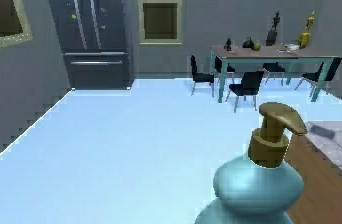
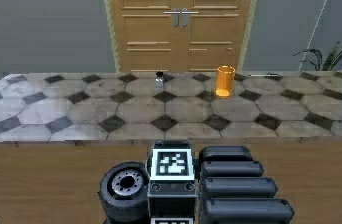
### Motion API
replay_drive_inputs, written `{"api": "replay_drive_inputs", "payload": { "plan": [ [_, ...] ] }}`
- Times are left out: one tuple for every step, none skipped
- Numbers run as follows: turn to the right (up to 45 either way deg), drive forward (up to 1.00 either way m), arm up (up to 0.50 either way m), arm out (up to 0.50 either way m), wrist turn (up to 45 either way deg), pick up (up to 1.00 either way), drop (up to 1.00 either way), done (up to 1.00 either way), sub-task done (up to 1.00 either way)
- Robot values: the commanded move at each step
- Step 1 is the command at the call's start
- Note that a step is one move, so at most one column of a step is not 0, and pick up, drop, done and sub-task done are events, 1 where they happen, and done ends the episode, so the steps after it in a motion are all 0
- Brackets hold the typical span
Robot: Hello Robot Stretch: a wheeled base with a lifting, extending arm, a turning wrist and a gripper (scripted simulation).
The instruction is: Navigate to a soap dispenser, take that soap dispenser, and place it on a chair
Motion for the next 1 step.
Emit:
{"api": "replay_drive_inputs", "payload": {
  "plan": [
    [0.0,1.00,0.00,0.00,0.0,0.00,0.00,0.00,0.00]
  ]
}}
